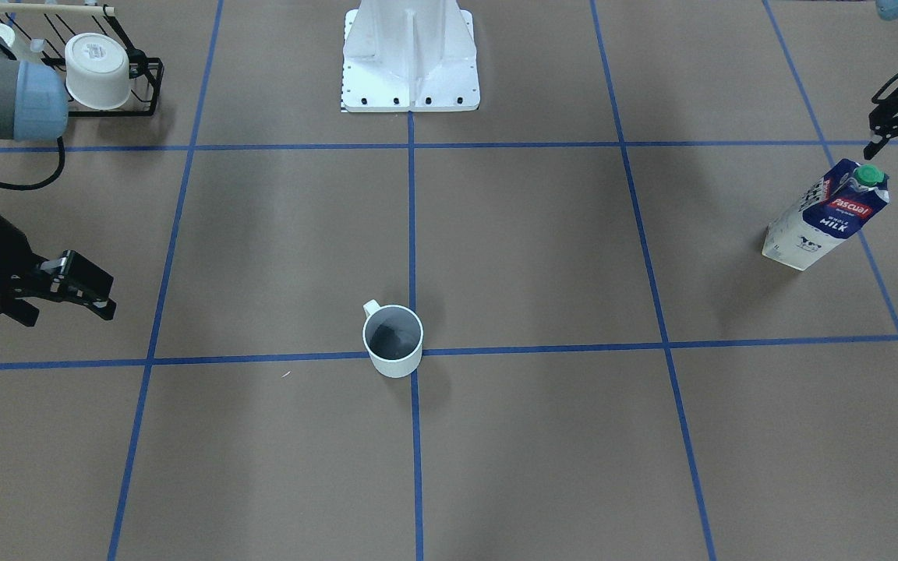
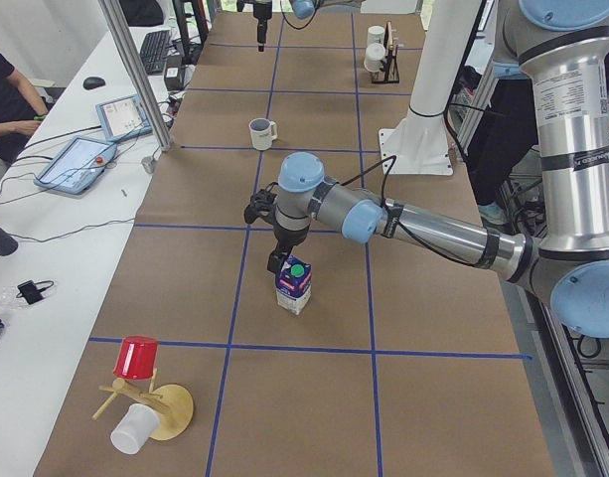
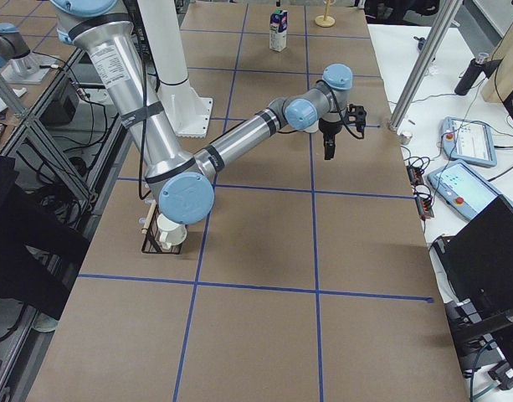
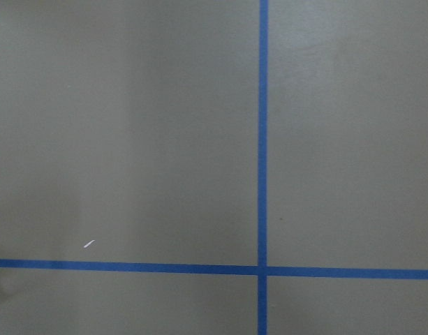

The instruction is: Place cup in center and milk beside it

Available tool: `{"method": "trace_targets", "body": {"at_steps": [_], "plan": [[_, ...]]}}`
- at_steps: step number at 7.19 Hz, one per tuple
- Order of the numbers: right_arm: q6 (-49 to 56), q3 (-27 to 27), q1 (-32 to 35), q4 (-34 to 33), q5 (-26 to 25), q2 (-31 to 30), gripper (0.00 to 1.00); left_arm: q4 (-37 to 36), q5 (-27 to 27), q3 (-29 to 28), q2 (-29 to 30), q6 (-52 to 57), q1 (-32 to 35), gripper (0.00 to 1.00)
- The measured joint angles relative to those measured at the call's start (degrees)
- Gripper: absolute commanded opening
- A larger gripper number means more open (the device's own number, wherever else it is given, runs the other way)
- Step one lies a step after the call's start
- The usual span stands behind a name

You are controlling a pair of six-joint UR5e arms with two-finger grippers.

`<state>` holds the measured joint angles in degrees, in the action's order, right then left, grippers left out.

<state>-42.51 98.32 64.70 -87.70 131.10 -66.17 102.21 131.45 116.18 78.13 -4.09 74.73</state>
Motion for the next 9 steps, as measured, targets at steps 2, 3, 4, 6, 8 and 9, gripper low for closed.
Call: {"method": "trace_targets", "body": {"at_steps": [2, 3, 4, 6, 8, 9], "plan": [[0.13, 0.16, 1.28, 0.21, 0.61, -1.94, 1.0, 0.4, -2.0, -0.53, -0.34, 0.05, -2.68, 0.98], [0.11, 0.04, 1.35, 0.23, 0.54, -2.18, 1.0, 0.43, -2.69, -0.9, -0.27, 0.05, -3.29, 0.98], [0.13, -0.12, 1.41, 0.24, 0.5, -2.3, 1.0, 0.42, -3.29, -1.34, -0.17, -0.04, -3.95, 0.98], [0.11, -0.12, 1.48, 0.17, 0.36, -2.46, 1.0, 0.4, -3.72, -2.25, 0.3, -0.37, -5.51, 0.98], [-0.01, 0.05, 1.41, 0.01, 0.28, -2.48, 1.0, 0.37, -3.82, -3.55, 0.72, -0.34, -6.25, 0.98], [-0.02, 0.07, 1.39, 0.04, 0.24, -2.5, 1.0, 0.36, -3.79, -4.32, 1.16, -0.34, -6.31, 0.98]]}}
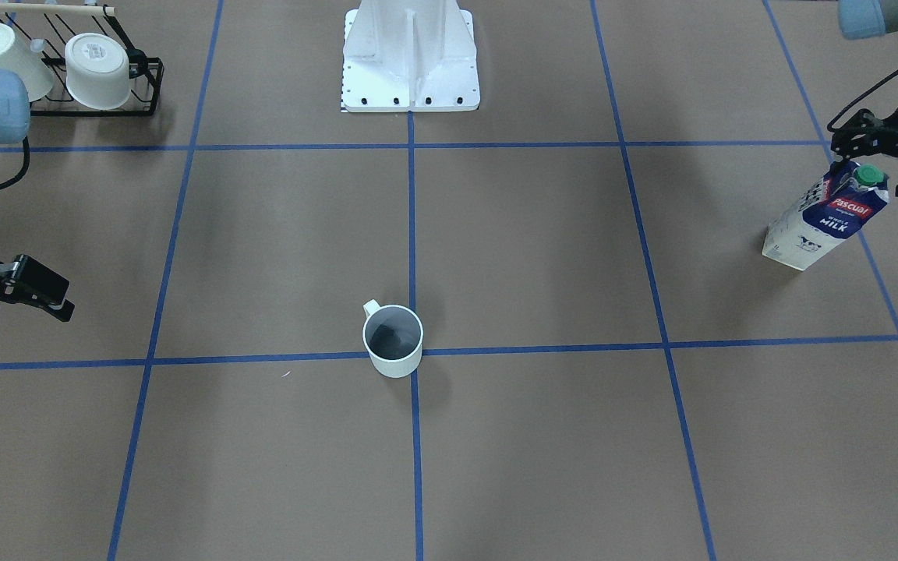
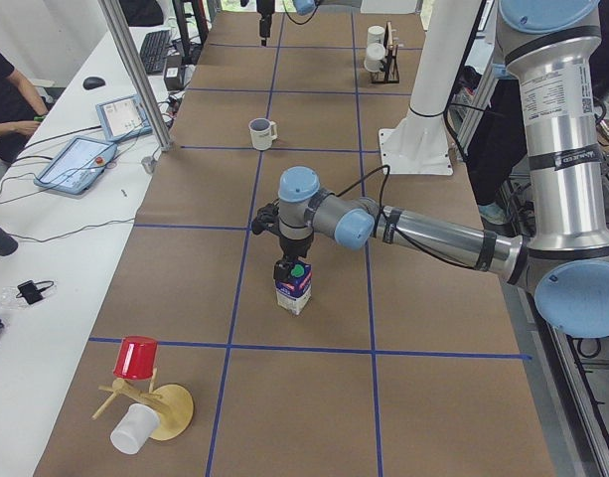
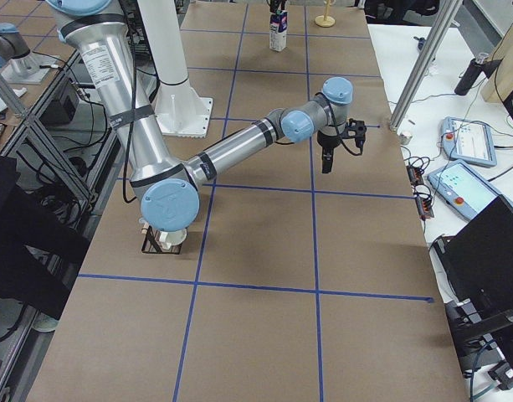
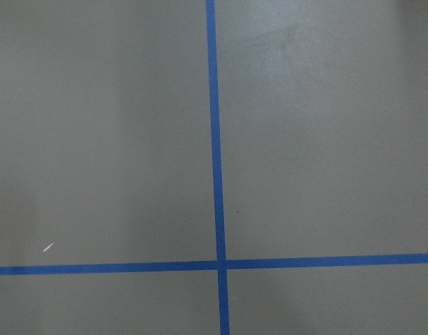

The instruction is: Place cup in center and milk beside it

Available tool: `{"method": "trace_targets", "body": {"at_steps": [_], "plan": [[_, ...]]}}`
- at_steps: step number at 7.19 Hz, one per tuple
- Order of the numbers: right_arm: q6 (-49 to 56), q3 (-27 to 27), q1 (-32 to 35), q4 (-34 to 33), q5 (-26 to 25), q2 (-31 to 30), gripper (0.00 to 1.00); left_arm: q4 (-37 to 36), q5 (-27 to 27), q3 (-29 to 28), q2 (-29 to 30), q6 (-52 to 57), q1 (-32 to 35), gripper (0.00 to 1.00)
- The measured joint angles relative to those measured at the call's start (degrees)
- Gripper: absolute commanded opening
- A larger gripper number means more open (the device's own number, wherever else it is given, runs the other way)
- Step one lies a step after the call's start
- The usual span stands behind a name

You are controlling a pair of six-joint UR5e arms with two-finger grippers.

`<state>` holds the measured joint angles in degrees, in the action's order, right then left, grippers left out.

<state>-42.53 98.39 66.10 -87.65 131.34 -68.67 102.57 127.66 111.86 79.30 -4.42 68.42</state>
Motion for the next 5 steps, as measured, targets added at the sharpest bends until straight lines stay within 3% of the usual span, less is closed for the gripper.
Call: {"method": "trace_targets", "body": {"at_steps": [1, 2, 3, 5], "plan": [[-0.01, -0.01, 0.0, 0.04, -0.02, 0.0, 1.0, 0.01, 0.11, -0.65, 0.37, -0.03, -0.08, 0.93], [-0.01, -0.01, 0.0, 0.08, -0.01, 0.01, 1.0, -0.02, 0.32, -1.17, 0.72, -0.05, -0.25, 0.78], [-0.01, 0.01, 0.0, 0.08, 0.01, 0.02, 1.0, -0.15, 0.59, -1.76, 1.13, -0.06, -0.51, 0.56], [-0.01, 0.04, 0.0, 0.04, 0.02, 0.03, 1.0, -0.33, 0.83, -2.42, 1.4, -0.12, -0.77, 0.0]]}}
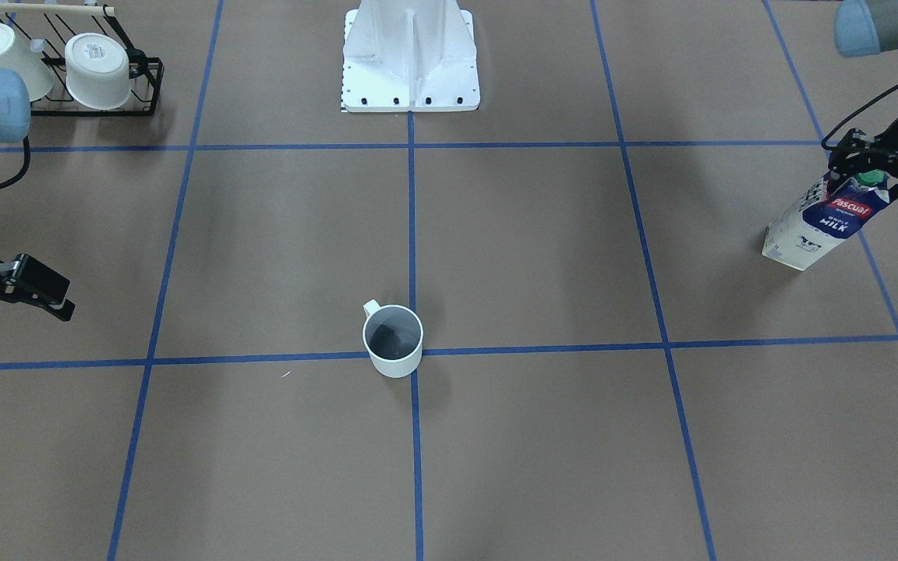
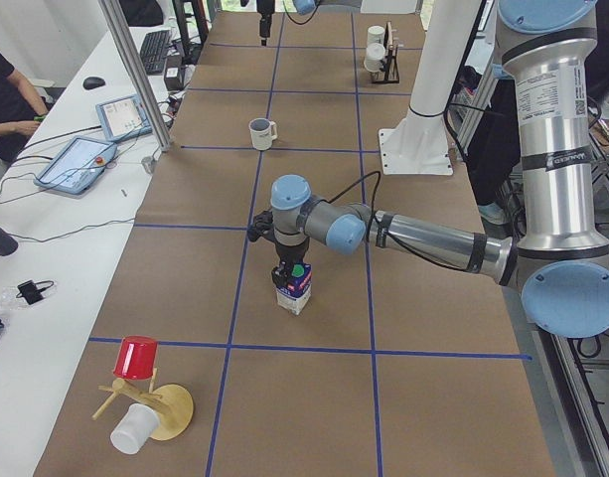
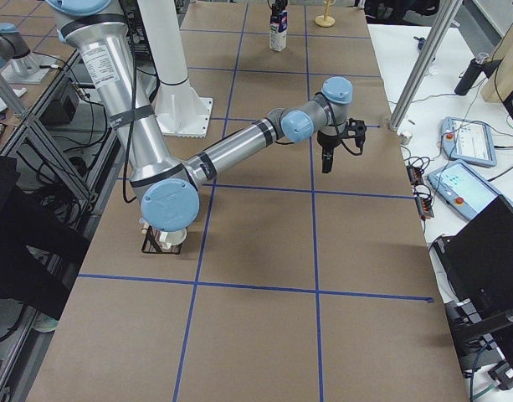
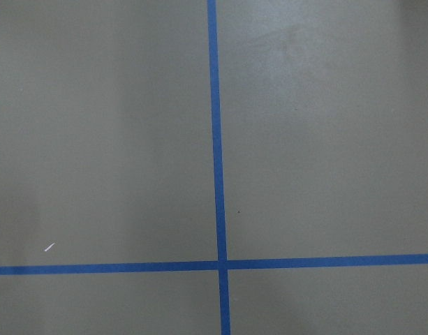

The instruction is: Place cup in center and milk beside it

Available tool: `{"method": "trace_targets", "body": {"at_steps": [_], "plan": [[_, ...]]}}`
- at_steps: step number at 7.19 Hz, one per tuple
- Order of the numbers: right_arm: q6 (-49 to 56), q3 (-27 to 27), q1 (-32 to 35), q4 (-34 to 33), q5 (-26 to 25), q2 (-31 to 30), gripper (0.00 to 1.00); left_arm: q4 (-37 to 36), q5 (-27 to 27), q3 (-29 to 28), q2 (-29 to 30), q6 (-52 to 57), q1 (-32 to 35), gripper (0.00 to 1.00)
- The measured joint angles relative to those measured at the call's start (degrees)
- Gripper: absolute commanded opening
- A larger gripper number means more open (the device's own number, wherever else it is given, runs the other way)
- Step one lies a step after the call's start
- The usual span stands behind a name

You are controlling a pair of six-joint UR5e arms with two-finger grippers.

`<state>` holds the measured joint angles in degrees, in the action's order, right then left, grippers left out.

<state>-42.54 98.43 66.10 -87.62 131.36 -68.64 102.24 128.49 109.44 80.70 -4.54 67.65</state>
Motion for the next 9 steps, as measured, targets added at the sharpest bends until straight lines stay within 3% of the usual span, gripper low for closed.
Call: {"method": "trace_targets", "body": {"at_steps": [3, 4, 5, 7, 9], "plan": [[0.0, 0.1, 0.0, -0.01, 0.01, 0.09, 1.0, -1.63, 2.76, 1.16, 1.14, -0.03, 0.16, 0.0], [0.02, 0.09, 0.0, -0.01, 0.07, 0.13, 1.0, -6.68, 4.55, 2.37, 4.46, -0.03, 0.59, 0.0], [0.05, 0.05, 0.0, -0.01, 0.17, 0.14, 1.0, -16.87, 5.38, 3.7, 11.47, -0.03, 0.96, 0.0], [0.08, 0.18, 0.08, -0.03, 0.41, 0.02, 1.0, -37.56, 5.66, 1.9, 30.88, -4.72, 0.73, 0.0], [0.09, 1.75, 0.28, -0.13, 0.83, -1.34, 1.0, -40.04, 5.6, -5.05, 44.66, -21.58, -4.23, 0.0]]}}
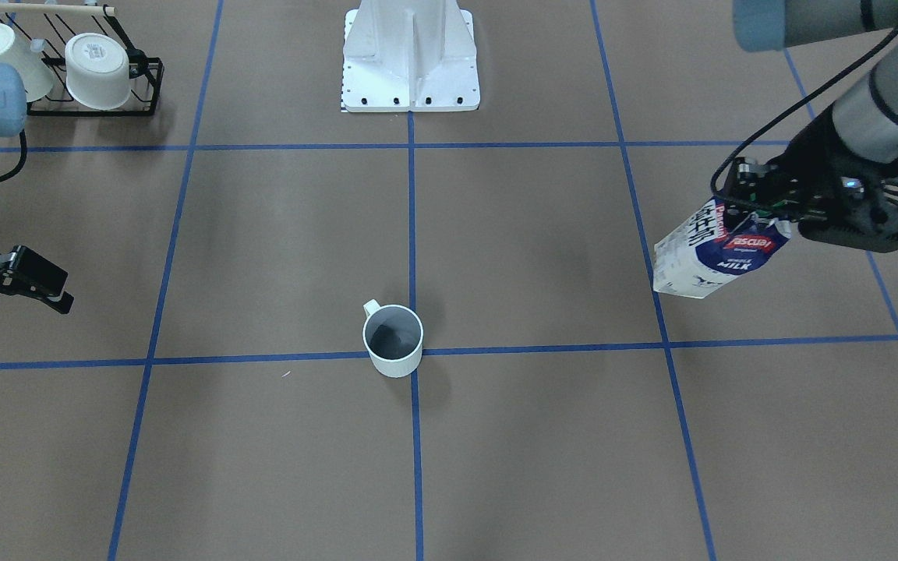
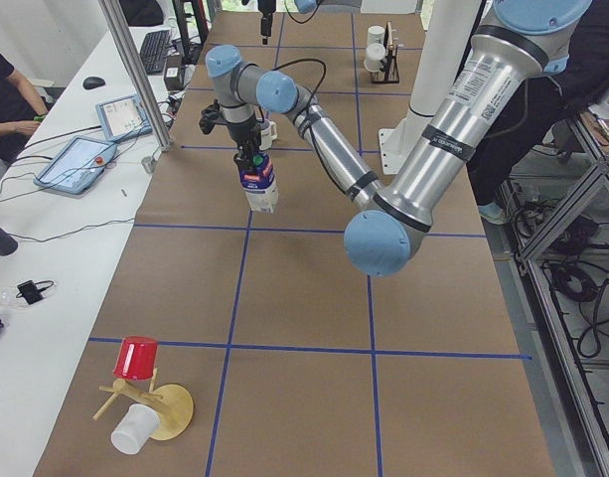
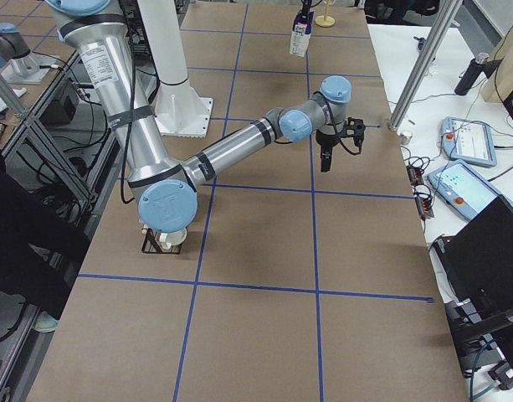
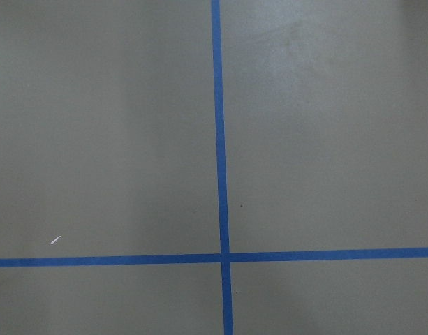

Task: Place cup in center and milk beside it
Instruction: 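Carry the milk carton with the left gripper beside the white mug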

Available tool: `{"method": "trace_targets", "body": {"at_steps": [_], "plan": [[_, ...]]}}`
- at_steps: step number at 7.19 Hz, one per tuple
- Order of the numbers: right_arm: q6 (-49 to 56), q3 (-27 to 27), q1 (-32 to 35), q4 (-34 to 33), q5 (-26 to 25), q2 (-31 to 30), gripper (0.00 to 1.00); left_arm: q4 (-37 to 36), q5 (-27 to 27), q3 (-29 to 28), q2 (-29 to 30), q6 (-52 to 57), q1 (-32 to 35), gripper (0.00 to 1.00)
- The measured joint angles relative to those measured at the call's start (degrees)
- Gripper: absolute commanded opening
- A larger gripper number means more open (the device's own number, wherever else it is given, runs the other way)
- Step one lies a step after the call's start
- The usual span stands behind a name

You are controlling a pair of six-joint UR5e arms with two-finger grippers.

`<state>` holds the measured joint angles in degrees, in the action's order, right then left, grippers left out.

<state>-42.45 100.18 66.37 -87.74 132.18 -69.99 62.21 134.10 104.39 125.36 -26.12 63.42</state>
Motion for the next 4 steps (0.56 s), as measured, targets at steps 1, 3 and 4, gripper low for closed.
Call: {"method": "trace_targets", "body": {"at_steps": [1, 3, 4], "plan": [[0.0, 0.51, 0.01, 0.12, 0.06, -0.75, 1.0, 4.5, -0.24, -5.86, 5.8, -9.77, -3.4, 0.0], [0.02, 0.68, 0.01, 0.21, 0.09, -1.39, 1.0, 16.26, -3.79, -19.46, 15.81, -24.93, -9.94, 0.0], [0.06, 0.71, -0.01, 0.26, 0.09, -1.55, 1.0, 19.73, -5.63, -24.47, 19.28, -28.69, -12.32, 0.0]]}}
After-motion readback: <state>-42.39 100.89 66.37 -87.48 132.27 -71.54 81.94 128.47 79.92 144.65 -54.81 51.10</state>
